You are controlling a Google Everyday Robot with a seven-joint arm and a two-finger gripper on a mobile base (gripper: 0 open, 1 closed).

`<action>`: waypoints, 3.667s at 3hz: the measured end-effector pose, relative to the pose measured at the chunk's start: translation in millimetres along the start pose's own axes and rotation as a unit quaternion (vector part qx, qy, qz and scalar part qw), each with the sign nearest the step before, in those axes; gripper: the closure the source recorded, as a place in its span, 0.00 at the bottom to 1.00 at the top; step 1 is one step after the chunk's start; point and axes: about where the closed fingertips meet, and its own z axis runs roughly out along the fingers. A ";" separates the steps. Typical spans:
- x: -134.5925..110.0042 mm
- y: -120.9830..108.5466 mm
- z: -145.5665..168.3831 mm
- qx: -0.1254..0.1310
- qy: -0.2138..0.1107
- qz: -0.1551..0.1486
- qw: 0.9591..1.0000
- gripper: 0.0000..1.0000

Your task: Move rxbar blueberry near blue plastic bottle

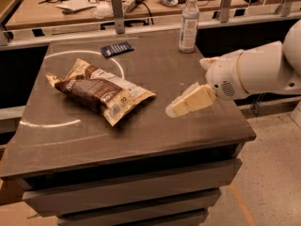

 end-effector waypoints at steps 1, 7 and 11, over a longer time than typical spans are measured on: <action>-6.0 -8.8 2.1 0.019 -0.011 0.000 1.000 0.00; -67.4 -74.4 152.9 0.061 -0.181 0.014 0.982 0.00; -125.9 -124.2 283.9 0.061 -0.207 0.049 0.975 0.00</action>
Offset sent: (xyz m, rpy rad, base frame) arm 0.0107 0.0030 -0.0093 0.0231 -0.0494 -0.1254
